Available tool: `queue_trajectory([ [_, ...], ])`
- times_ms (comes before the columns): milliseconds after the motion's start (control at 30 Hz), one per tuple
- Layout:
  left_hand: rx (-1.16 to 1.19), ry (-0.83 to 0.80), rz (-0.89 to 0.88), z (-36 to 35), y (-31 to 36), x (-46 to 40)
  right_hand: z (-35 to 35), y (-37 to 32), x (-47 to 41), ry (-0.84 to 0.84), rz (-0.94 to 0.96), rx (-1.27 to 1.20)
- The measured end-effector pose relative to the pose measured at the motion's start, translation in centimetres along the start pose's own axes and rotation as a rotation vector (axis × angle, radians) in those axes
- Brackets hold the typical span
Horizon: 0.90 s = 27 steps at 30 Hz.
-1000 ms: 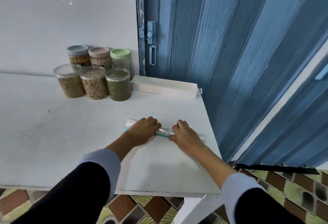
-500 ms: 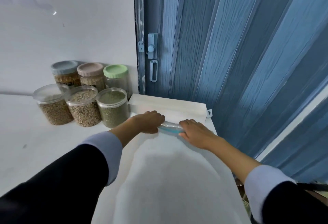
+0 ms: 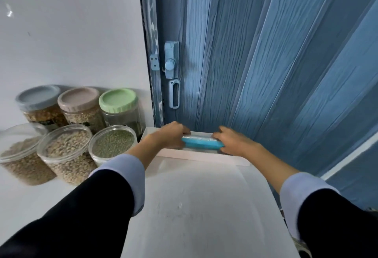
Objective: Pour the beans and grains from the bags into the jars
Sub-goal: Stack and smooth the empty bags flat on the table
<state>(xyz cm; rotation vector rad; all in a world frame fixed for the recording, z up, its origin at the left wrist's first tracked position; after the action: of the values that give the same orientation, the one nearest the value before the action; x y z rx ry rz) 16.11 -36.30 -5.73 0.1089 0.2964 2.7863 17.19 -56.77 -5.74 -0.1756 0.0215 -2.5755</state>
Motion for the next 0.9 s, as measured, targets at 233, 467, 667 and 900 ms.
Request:
queue_trajectory([
  [233,0.132,-0.079,0.051,-2.3,-0.7,0.0,-1.1,0.6,-1.5,0.031,-0.012,0.015],
  [467,0.055,0.000,0.083,-2.3,-1.2,0.2,-1.0,0.7,-1.6,0.050,0.000,-0.017],
  [667,0.029,0.002,0.098,-1.9,-1.5,0.7,-1.0,0.1,-1.6,0.056,0.011,-0.014],
  [900,0.010,0.049,0.083,-1.6,-1.5,1.7,-0.7,0.1,-1.1,0.108,0.026,0.019],
])
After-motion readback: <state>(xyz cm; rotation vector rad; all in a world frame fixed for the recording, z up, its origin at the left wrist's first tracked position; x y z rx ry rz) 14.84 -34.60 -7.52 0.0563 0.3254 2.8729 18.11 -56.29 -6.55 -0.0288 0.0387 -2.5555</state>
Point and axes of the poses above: each hand's wrist, its own x-axis away from the middle knuckle, its own z-axis out of the back of the hand, y = z × x, the point moved 1 cm from there along -x, towards the middle knuckle, and after that the axes turned 5 degrees about y, right-handed, at the moved point
